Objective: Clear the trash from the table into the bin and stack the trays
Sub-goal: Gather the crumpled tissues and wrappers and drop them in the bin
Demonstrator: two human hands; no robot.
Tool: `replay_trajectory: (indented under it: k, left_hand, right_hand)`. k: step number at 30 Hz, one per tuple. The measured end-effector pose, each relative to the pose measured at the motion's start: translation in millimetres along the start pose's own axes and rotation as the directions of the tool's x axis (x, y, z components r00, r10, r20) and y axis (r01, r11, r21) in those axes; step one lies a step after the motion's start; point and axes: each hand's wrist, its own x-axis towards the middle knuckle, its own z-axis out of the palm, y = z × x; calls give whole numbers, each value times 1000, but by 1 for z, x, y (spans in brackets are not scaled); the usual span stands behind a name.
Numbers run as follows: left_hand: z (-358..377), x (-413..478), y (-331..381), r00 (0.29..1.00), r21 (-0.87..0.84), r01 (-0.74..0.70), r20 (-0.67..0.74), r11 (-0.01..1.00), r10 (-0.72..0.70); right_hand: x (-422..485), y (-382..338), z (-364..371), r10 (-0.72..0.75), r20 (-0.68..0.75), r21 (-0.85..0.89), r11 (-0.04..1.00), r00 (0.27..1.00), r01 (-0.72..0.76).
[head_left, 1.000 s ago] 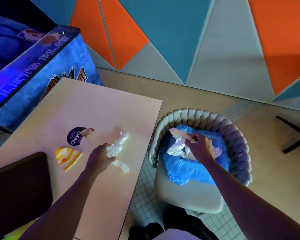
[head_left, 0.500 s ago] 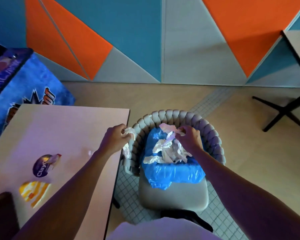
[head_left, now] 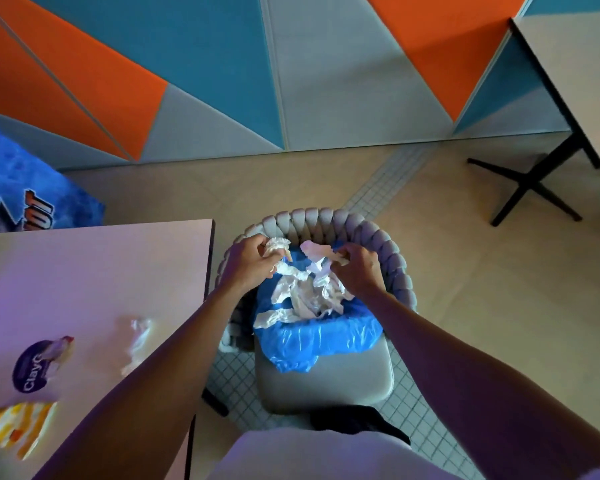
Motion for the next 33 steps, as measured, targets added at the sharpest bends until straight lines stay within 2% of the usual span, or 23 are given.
replay_trajectory:
  k: [10,15,19,21,23,26,28,30,33]
  left_hand:
    - [82,28,-66,993,40,106,38,994,-107]
    - [113,42,-105,994,93,71,76,993,-79]
    - [124,51,-137,992,174,-40,127,984,18]
    - [121,47,-150,995,179,-54,87,982,39]
    - [115,39,-162,999,205,-16,-25,979,22]
    - [104,25,-176,984,213,151,-130,965,-126]
    - [98,18,-181,944,181,318,-151,931,-293]
    - [97,13,-186,898,118,433,-136,894,-418]
    - [101,12,-192,808,-52,588,-22,807,-589]
  right_hand:
    - [19,53,36,104,26,-77,992,994,-102]
    - [34,85,68,164,91,-117,981,982,-153]
    - [50,112,95,167,213,-139,980,963,-140]
    - [53,118,102,143,263,-134,985,954,-111]
    - [52,119,104,118,255,-133,987,960,-86]
    - [48,114,99,100,186,-98,992,977,-83]
    - [47,110,93,101,146,-57,994,984,-94]
    - [47,108,87,101,132,-28,995,986,-98]
    - [46,108,82,84,140,-9,996,987,-84]
